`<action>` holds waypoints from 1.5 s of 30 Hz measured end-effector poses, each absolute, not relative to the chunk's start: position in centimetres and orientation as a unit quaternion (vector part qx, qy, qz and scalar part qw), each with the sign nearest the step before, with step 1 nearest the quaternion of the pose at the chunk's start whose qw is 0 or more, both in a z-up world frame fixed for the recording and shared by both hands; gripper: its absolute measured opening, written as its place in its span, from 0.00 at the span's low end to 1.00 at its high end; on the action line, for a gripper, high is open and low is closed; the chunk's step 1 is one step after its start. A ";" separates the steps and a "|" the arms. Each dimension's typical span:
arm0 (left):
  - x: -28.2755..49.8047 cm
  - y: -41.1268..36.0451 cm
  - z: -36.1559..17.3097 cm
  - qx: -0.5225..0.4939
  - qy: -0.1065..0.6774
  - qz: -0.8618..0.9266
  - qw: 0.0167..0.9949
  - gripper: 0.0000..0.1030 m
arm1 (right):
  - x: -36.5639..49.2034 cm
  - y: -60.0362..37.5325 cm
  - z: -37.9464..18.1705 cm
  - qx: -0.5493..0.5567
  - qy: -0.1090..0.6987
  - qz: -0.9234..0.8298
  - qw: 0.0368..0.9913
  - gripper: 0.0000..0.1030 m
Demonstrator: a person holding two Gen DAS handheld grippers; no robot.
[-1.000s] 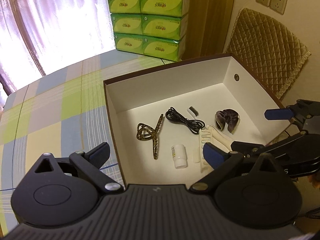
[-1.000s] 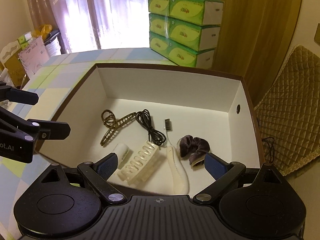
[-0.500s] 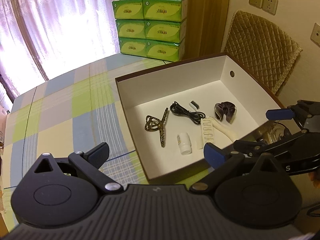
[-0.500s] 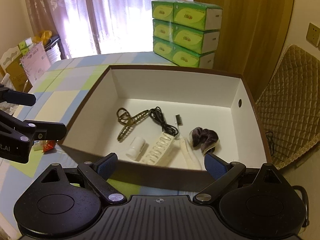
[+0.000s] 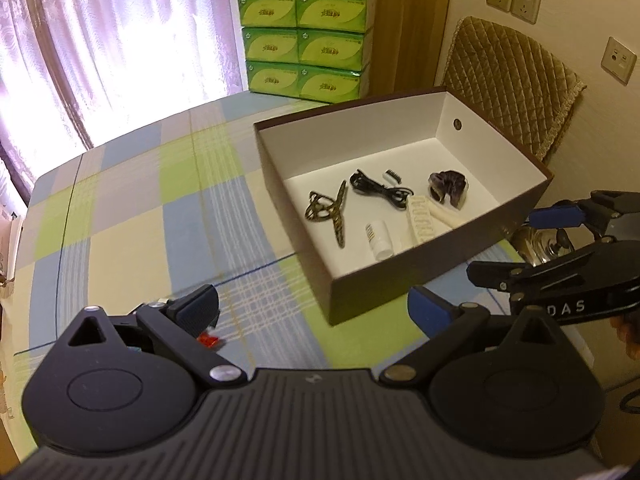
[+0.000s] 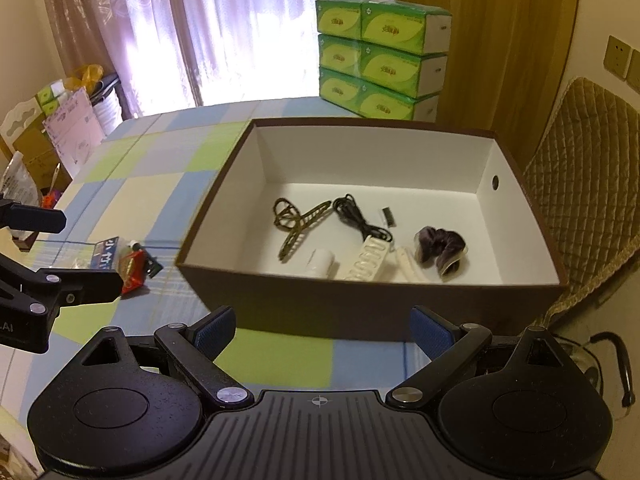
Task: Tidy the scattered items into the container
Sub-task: 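Withdraw both tools from the box back toward the remaining items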
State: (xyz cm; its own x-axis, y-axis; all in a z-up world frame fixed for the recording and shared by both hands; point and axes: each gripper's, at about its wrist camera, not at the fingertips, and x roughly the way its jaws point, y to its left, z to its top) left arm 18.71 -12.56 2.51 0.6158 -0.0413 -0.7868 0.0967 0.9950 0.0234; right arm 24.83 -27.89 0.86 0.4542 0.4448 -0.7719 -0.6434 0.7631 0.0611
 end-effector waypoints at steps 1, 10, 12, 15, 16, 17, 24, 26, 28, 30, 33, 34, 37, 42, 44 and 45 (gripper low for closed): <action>18.3 -12.2 2.5 0.032 0.436 -0.038 0.898 0.97 | 24.4 -27.7 0.9 -0.121 0.411 0.322 0.844 0.95; 15.7 -9.0 2.2 0.025 0.442 -0.038 0.896 0.97 | 21.2 -25.9 1.1 -0.124 0.409 0.321 0.845 0.95; 15.1 -8.4 2.1 0.024 0.444 -0.038 0.895 0.97 | 20.5 -25.5 1.1 -0.125 0.409 0.322 0.845 0.95; 14.4 -7.5 2.0 0.022 0.445 -0.038 0.894 0.97 | 19.5 -24.6 1.0 -0.128 0.410 0.325 0.843 0.95; 14.1 -7.1 1.9 0.022 0.445 -0.038 0.894 0.97 | 19.2 -24.3 0.9 -0.128 0.410 0.326 0.842 0.95; 13.9 -6.7 1.9 0.020 0.445 -0.037 0.894 0.97 | 18.8 -24.0 0.9 -0.128 0.411 0.327 0.841 0.95; 12.6 -3.5 1.2 0.012 0.454 -0.019 0.891 0.97 | 17.1 -21.8 -0.3 -0.129 0.424 0.334 0.832 0.95; 12.2 -2.5 1.0 0.009 0.457 -0.013 0.889 0.97 | 16.6 -21.2 -0.9 -0.129 0.429 0.337 0.828 0.95; 11.8 -1.5 0.8 0.009 0.460 -0.007 0.888 0.97 | 16.2 -20.4 -1.4 -0.130 0.436 0.341 0.823 0.95; 11.4 -0.6 0.6 0.009 0.462 -0.002 0.887 0.97 | 15.9 -19.7 -1.8 -0.129 0.440 0.347 0.818 0.95; 10.8 0.8 0.1 0.007 0.466 0.006 0.885 0.97 | 15.4 -18.6 -2.3 -0.122 0.444 0.355 0.814 0.95; 10.6 1.3 -0.1 0.006 0.468 0.009 0.884 0.97 | 15.2 -18.3 -2.5 -0.120 0.445 0.357 0.813 0.95; 10.2 2.9 -0.8 0.002 0.476 0.023 0.879 0.97 | 14.9 -17.3 -3.2 -0.116 0.448 0.360 0.810 0.95; 9.7 5.4 -2.1 -0.011 0.488 0.040 0.872 0.97 | 14.7 -15.8 -4.7 -0.107 0.459 0.364 0.803 0.95; 9.6 6.3 -2.6 -0.013 0.492 0.047 0.869 0.97 | 14.6 -15.3 -5.2 -0.105 0.462 0.366 0.801 0.95; 9.6 6.7 -2.8 -0.014 0.493 0.050 0.869 0.97 | 14.6 -14.9 -5.4 -0.104 0.464 0.368 0.799 0.95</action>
